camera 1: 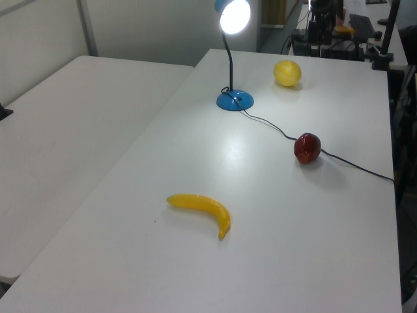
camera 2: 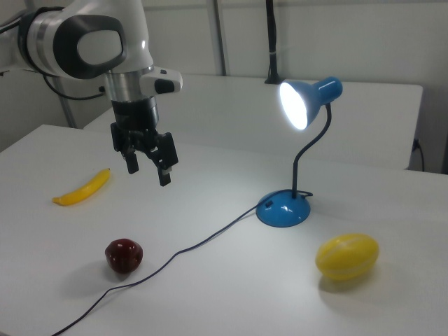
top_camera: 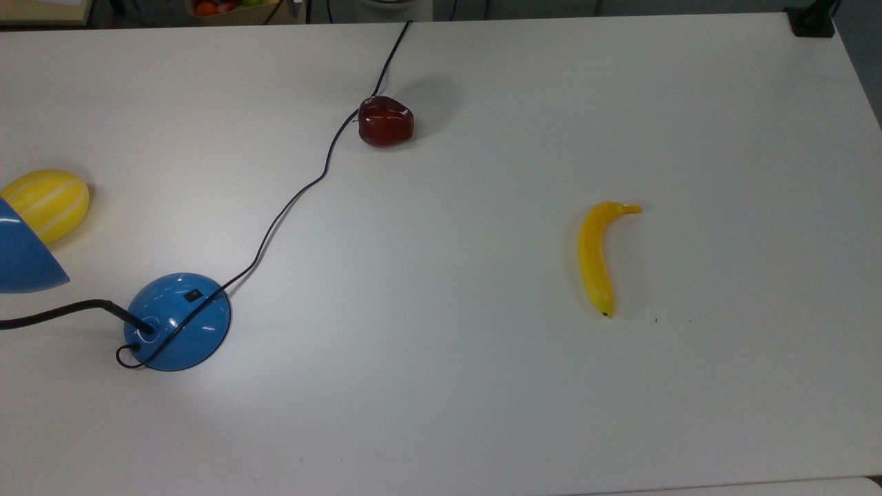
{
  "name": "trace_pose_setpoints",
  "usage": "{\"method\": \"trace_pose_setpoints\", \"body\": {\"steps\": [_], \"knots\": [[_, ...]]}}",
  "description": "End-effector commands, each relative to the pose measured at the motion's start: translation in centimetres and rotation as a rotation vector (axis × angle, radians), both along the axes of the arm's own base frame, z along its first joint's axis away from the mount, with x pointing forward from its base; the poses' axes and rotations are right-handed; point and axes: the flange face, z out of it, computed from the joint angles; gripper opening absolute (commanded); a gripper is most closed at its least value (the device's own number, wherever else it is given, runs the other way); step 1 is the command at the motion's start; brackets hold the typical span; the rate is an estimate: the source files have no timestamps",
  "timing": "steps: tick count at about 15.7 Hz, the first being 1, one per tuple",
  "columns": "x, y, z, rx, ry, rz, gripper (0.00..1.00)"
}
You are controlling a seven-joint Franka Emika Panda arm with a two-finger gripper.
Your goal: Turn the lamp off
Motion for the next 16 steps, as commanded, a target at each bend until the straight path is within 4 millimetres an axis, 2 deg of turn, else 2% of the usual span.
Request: {"method": "trace_pose_setpoints", "body": {"steps": [1, 10, 14, 16], "knots": [[-0.7, 0.0, -0.7, 0.000, 0.043, 0.023, 1.00], [0.0, 0.3, -1.5, 0.001, 0.042, 0.024, 0.99], [0.5, -0.2, -1.2, 0.001, -0.001, 0.016, 0.63], [1.3, 0.1, -2.3, -0.001, 0.008, 0.021, 0.42]]}}
